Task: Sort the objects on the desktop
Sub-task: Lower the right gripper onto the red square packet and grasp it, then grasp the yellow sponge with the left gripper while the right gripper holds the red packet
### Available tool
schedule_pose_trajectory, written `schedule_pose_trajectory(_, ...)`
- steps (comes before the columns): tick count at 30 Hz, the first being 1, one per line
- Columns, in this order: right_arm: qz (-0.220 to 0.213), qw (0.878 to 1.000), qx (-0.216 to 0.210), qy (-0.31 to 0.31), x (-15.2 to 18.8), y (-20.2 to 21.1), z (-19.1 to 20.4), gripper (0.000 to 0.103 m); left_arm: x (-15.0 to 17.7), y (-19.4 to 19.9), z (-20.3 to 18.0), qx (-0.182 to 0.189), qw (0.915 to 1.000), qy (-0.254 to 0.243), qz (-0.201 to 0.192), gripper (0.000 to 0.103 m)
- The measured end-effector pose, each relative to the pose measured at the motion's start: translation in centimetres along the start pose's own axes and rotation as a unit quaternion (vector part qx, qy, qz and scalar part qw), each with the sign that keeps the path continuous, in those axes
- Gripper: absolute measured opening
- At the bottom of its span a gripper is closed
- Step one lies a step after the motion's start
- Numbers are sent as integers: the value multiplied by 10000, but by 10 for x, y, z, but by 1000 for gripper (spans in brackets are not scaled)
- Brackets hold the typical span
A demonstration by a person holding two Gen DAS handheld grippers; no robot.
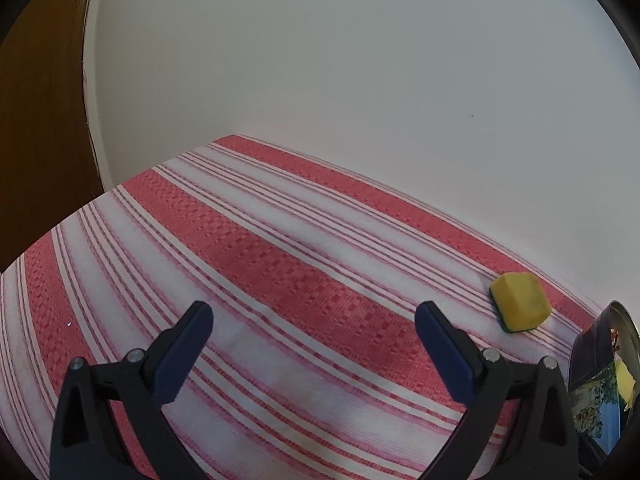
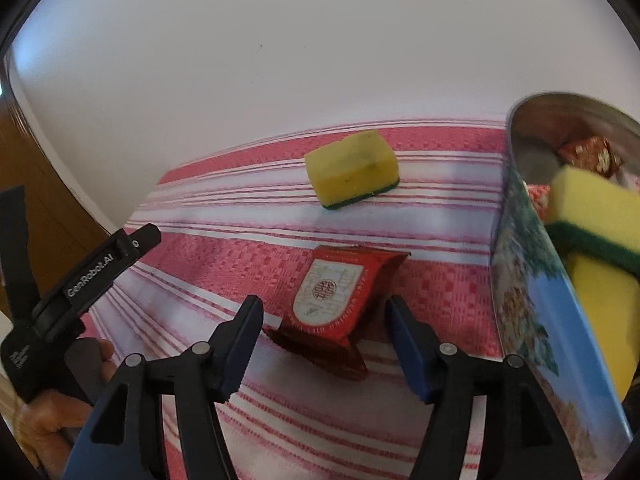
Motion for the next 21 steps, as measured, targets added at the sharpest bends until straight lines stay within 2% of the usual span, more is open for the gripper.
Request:
schedule_pose_trajectory(2, 3, 10000, 52, -58, -4, -4, -1, 66, -1, 1, -1, 18, 10000, -33, -13, 102)
schedule_pose_trajectory(5, 19, 9996, -20, -297, -11, -10, -4, 72, -3, 2, -2, 6, 9999, -98, -30, 102)
schedule_pose_trajectory(7, -18, 9998, 153, -136, -12, -15, -2, 72, -3, 3, -2, 9, 9999, -123, -30, 102)
schedule_pose_trajectory(8, -7, 9996, 282, 28, -12, -17, 2, 70, -3, 3, -2, 10, 9999, -128, -31, 102)
schedule_pose_trajectory(10, 25, 9987, 479, 161, -11, -18, 3, 44, -3, 3, -2, 18, 9999, -125, -36, 102)
schedule_pose_trajectory(11, 44, 9989, 431, 153, -10, -18, 1, 40, -3, 3, -2, 18, 9999, -122, -35, 102)
schedule_pose_trajectory(14, -8, 9995, 319, 1, -9, -13, -9, 40, -5, 2, 0, 50, 9999, -139, -58, 102)
schedule_pose_trajectory(17, -316, 9995, -51, -72, -10, 4, -13, 40, -5, 3, -4, 113, 9996, -217, -118, 102)
schedule_pose_trajectory(21, -1014, 9944, -304, 45, -10, 51, -21, 40, -4, 11, -18, 338, 9979, -466, -304, 102)
Point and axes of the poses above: each gripper's, at about its wrist camera, not at the fingertips, and y roughly against the way its jaws point, z to its left, x to its underside, the point moved 3 cm from there along -y, roughly the way its jaws point, and after that the axes turned 1 degree about x, right-handed, at the moved point
